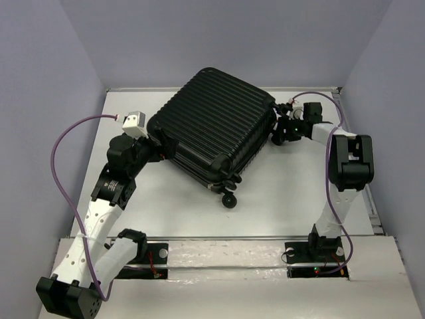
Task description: Pack the luggage
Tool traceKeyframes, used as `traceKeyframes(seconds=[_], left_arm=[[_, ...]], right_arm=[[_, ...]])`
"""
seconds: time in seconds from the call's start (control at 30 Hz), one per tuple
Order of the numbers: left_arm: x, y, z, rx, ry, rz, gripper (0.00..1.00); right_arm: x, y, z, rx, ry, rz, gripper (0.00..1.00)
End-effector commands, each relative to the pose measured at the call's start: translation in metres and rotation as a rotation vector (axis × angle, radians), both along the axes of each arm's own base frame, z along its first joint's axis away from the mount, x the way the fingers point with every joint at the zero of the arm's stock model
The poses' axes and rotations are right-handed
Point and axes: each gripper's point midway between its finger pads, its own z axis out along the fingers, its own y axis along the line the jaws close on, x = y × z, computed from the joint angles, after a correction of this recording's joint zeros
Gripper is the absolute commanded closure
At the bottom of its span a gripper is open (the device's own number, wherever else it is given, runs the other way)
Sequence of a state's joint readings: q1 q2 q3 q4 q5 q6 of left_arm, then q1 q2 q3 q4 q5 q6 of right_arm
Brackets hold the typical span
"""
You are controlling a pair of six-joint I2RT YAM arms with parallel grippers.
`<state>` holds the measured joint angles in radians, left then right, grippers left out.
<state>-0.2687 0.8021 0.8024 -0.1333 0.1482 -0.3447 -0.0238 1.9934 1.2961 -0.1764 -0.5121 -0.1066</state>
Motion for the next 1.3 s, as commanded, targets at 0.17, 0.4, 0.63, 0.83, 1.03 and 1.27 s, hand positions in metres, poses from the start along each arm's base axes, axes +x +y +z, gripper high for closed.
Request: traceKeyframes(seconds=[0.17, 0.4, 0.63, 0.83, 1.03, 1.27], left_arm=[[-0.003, -0.004, 0.022, -0.014, -0.073, -0.027, 0.01], [-0.004, -0.007, 0.025, -0.025, -0.082, -0.037, 0.01], [-0.005, -0.008, 0.028, -0.029, -0.090, -0.042, 0.01], [-0.005, -0.005, 0.031, -0.027, -0.099, -0.030, 0.01], [-0.003, -0.001, 0.055, -0.061, -0.139, 0.007, 0.01], [0.016, -0.007, 0.107, -0.140, -0.187, 0.018, 0.01]], right_arm=[[-0.024, 0.030, 0.027, 0.299, 0.144, -0.030, 0.71], [-0.038, 0.024, 0.023, 0.676, 0.295, -0.105, 0.85], [-0.042, 0.018, 0.034, 0.808, 0.364, -0.127, 0.60], [-0.033, -0.014, 0.027, 0.588, 0.265, -0.331, 0.20], [-0.049, -0.047, 0.058, 0.355, 0.109, -0.469, 0.15], [-0.101, 0.012, 0.080, 0.316, -0.022, -0.387, 0.92]])
